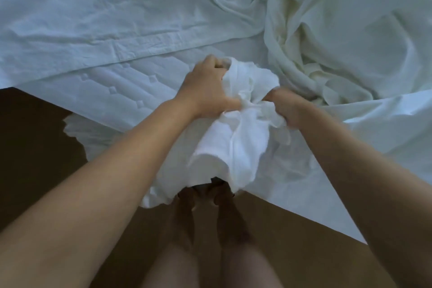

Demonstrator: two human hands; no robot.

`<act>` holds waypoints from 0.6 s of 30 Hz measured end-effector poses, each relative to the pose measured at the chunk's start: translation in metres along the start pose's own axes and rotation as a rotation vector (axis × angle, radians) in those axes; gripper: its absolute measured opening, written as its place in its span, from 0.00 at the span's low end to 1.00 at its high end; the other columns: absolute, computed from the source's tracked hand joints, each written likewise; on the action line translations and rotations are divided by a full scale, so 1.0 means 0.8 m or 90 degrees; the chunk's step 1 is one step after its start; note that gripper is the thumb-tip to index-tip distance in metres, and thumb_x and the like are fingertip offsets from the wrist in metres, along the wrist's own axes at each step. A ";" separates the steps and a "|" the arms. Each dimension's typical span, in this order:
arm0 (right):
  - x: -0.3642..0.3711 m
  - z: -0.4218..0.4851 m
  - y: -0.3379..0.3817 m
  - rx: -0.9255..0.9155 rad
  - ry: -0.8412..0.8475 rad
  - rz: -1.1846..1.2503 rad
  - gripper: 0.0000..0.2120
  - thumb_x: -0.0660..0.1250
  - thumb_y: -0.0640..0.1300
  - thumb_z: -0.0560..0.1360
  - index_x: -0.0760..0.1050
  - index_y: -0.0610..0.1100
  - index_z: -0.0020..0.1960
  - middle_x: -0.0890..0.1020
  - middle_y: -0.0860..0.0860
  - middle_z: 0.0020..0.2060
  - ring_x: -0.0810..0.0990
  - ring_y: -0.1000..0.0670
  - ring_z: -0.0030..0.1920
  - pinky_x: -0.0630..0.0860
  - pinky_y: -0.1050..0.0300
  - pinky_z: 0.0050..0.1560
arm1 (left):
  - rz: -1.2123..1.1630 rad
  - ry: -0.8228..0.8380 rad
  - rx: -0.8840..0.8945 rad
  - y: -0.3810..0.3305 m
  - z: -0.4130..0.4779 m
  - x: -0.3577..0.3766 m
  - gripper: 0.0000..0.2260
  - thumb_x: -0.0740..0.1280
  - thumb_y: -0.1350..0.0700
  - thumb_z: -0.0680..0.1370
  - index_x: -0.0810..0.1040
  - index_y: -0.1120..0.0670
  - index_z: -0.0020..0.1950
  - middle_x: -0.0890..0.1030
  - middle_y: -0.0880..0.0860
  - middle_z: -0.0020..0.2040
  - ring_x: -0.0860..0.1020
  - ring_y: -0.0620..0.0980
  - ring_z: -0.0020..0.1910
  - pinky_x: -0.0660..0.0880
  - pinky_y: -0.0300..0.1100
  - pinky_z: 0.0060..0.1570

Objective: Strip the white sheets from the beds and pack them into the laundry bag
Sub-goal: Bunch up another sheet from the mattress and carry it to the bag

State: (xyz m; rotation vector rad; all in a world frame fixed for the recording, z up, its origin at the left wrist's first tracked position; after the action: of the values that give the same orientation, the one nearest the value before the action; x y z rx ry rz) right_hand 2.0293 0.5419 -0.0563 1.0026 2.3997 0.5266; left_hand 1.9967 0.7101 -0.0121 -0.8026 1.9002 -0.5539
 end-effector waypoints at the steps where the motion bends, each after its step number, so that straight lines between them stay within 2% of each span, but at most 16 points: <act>1: -0.002 0.008 -0.005 0.002 -0.085 -0.005 0.09 0.63 0.35 0.77 0.74 0.35 0.56 0.78 0.45 0.49 0.77 0.49 0.52 0.71 0.63 0.45 | 0.023 0.003 -0.048 0.010 0.014 0.016 0.41 0.63 0.34 0.56 0.75 0.52 0.65 0.69 0.51 0.65 0.67 0.53 0.66 0.64 0.44 0.65; 2: -0.003 0.007 -0.006 -0.020 -0.208 -0.036 0.20 0.65 0.37 0.75 0.67 0.36 0.66 0.73 0.42 0.59 0.72 0.45 0.60 0.69 0.60 0.53 | 0.030 -0.010 -0.074 0.017 0.025 0.029 0.40 0.63 0.36 0.58 0.73 0.52 0.67 0.66 0.52 0.66 0.64 0.54 0.67 0.62 0.46 0.67; 3: 0.000 -0.001 -0.006 -0.057 -0.301 -0.089 0.28 0.65 0.38 0.74 0.60 0.37 0.71 0.67 0.40 0.66 0.66 0.43 0.66 0.63 0.58 0.61 | 0.030 -0.031 -0.075 0.020 0.033 0.039 0.38 0.64 0.37 0.59 0.73 0.52 0.67 0.66 0.53 0.66 0.64 0.55 0.68 0.61 0.47 0.68; 4: 0.005 -0.015 -0.001 -0.102 -0.373 -0.124 0.31 0.64 0.40 0.74 0.56 0.38 0.73 0.63 0.39 0.69 0.62 0.42 0.70 0.57 0.57 0.66 | 0.032 -0.048 -0.065 0.021 0.039 0.047 0.37 0.65 0.37 0.61 0.73 0.53 0.67 0.65 0.53 0.66 0.65 0.55 0.67 0.63 0.48 0.68; 5: 0.016 -0.032 -0.001 -0.130 -0.388 -0.126 0.34 0.65 0.44 0.74 0.54 0.39 0.75 0.60 0.40 0.72 0.58 0.42 0.72 0.53 0.57 0.69 | 0.038 -0.061 -0.054 0.021 0.042 0.051 0.35 0.68 0.38 0.64 0.72 0.53 0.68 0.65 0.54 0.66 0.67 0.55 0.66 0.65 0.49 0.67; 6: 0.031 -0.045 -0.005 -0.143 -0.361 -0.134 0.37 0.65 0.51 0.74 0.52 0.42 0.76 0.57 0.42 0.74 0.53 0.43 0.74 0.50 0.54 0.71 | 0.042 -0.073 -0.049 0.022 0.044 0.054 0.34 0.69 0.39 0.66 0.71 0.53 0.68 0.65 0.54 0.66 0.68 0.55 0.65 0.67 0.50 0.65; 8: 0.065 -0.065 -0.022 -0.117 -0.247 -0.193 0.51 0.66 0.67 0.68 0.43 0.49 0.78 0.43 0.46 0.77 0.38 0.44 0.76 0.42 0.46 0.73 | 0.043 -0.083 -0.051 0.023 0.045 0.055 0.34 0.69 0.39 0.67 0.68 0.53 0.68 0.64 0.54 0.65 0.69 0.56 0.64 0.70 0.52 0.62; 10: 0.087 -0.062 -0.041 -0.095 -0.214 -0.249 0.60 0.70 0.71 0.60 0.37 0.53 0.77 0.32 0.48 0.75 0.28 0.44 0.74 0.37 0.41 0.72 | 0.008 -0.074 -0.056 0.022 0.044 0.052 0.38 0.67 0.36 0.61 0.66 0.52 0.67 0.64 0.53 0.64 0.68 0.55 0.63 0.69 0.51 0.63; 13: 0.083 -0.037 -0.055 -0.087 -0.249 -0.235 0.64 0.72 0.71 0.57 0.36 0.51 0.77 0.32 0.46 0.75 0.29 0.44 0.74 0.38 0.42 0.73 | -0.022 -0.023 -0.053 0.041 0.050 0.041 0.53 0.63 0.27 0.51 0.58 0.48 0.73 0.59 0.53 0.70 0.58 0.53 0.72 0.58 0.46 0.70; 15: 0.073 -0.022 -0.062 -0.104 -0.246 -0.179 0.65 0.75 0.69 0.56 0.39 0.49 0.78 0.37 0.47 0.76 0.34 0.47 0.76 0.42 0.44 0.76 | 0.035 0.084 -0.061 0.071 0.053 0.036 0.63 0.62 0.25 0.48 0.44 0.46 0.78 0.47 0.54 0.78 0.46 0.53 0.77 0.47 0.52 0.74; 16: 0.068 -0.015 -0.066 -0.108 -0.237 -0.152 0.66 0.76 0.69 0.54 0.40 0.49 0.78 0.40 0.48 0.77 0.38 0.48 0.77 0.46 0.44 0.76 | 0.063 0.141 -0.059 0.085 0.053 0.037 0.65 0.63 0.25 0.48 0.39 0.45 0.78 0.43 0.53 0.79 0.42 0.53 0.78 0.45 0.55 0.75; 18: 0.058 -0.004 -0.070 -0.111 -0.226 -0.136 0.68 0.77 0.69 0.50 0.43 0.48 0.78 0.47 0.49 0.77 0.45 0.48 0.77 0.50 0.45 0.75 | 0.032 0.200 -0.026 0.097 0.051 0.045 0.68 0.68 0.24 0.47 0.37 0.45 0.78 0.46 0.51 0.79 0.46 0.52 0.78 0.50 0.56 0.75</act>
State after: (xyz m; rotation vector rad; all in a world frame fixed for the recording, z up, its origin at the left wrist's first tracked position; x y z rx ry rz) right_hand 1.9681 0.5387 -0.0962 0.6883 2.0721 0.4301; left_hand 1.9993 0.7350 -0.1034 -0.7229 2.2195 -0.6414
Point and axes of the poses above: each hand's wrist, its own z-axis towards the middle knuckle, its own x-axis out of the palm, y = z × x, the point moved 4 cm from there along z, towards the middle knuckle
